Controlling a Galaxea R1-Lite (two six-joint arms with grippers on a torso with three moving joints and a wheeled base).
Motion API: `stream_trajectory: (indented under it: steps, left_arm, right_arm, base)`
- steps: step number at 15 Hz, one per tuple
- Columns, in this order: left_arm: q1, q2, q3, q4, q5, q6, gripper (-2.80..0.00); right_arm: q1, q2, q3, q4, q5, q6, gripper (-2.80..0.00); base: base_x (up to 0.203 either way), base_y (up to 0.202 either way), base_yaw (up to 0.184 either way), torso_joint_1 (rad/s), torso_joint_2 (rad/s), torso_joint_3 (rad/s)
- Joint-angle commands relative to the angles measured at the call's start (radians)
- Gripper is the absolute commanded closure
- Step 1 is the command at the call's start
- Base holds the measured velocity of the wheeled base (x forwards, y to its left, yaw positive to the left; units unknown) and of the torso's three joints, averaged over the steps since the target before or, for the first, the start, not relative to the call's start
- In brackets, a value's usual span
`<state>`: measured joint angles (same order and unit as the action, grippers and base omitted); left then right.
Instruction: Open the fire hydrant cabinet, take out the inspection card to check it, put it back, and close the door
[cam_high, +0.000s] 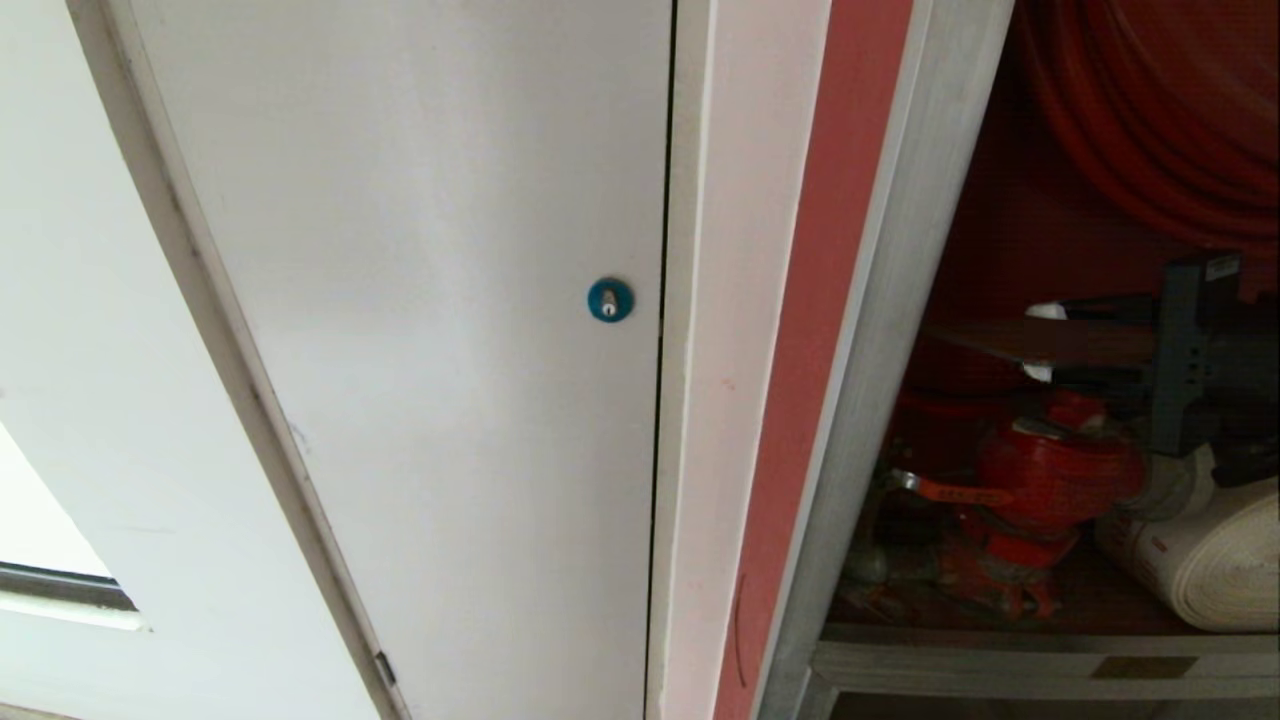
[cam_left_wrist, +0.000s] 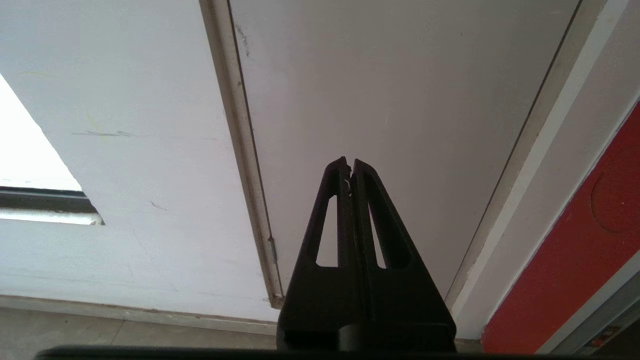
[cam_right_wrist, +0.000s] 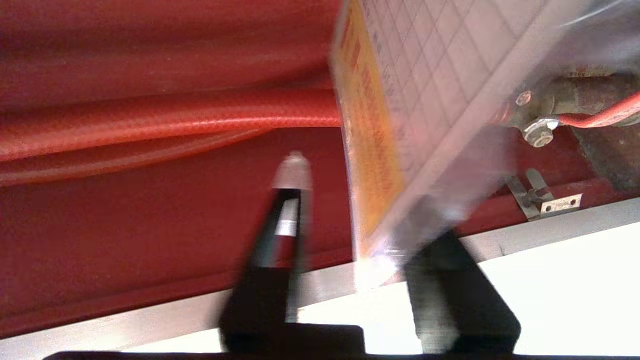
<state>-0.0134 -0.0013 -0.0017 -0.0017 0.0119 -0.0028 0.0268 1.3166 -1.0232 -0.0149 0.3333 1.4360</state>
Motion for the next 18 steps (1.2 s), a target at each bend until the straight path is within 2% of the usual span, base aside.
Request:
stream_trajectory:
  steps: [1,10,12,14,16,18]
  left_arm:
    - [0.000,0.001,0.000,-0.001,0.000,0.000,0.00]
    - [0.000,0.001,0.000,0.000,0.000,0.000,0.00]
    - [0.000,0.001,0.000,0.000,0.000,0.000,0.00]
    - [0.000,0.001,0.000,0.000,0.000,0.000,0.00]
    - [0.000,0.001,0.000,-0.001,0.000,0.000,0.00]
    - [0.000,0.001,0.000,0.000,0.000,0.000,0.00]
  right_arm:
    - [0.001,0.004,0.002,0.000,0.005,0.005,-2.80]
    - [0.001,0.007,0.017,0.016,0.035,-0.011,-2.80]
    - [0.004,-0.054,0.042,0.016,0.085,-0.024,-2.80]
    - [0.005,-0.129,0.075,0.028,0.131,-0.055,-2.80]
    - [0.005,-0.196,0.085,0.099,0.141,-0.099,-2.80]
    - [0.005,-0.274,0.081,0.237,0.142,-0.227,-2.80]
  base:
    - [0.000,0.000,0.000,0.000,0.00,0.000]
    - [0.000,0.000,0.000,0.000,0.00,0.000]
    - [0.000,0.000,0.000,0.000,0.00,0.000]
    - [0.000,0.000,0.000,0.000,0.00,0.000]
    - [0.000,0.000,0.000,0.000,0.00,0.000]
    - [0.000,0.000,0.000,0.000,0.00,0.000]
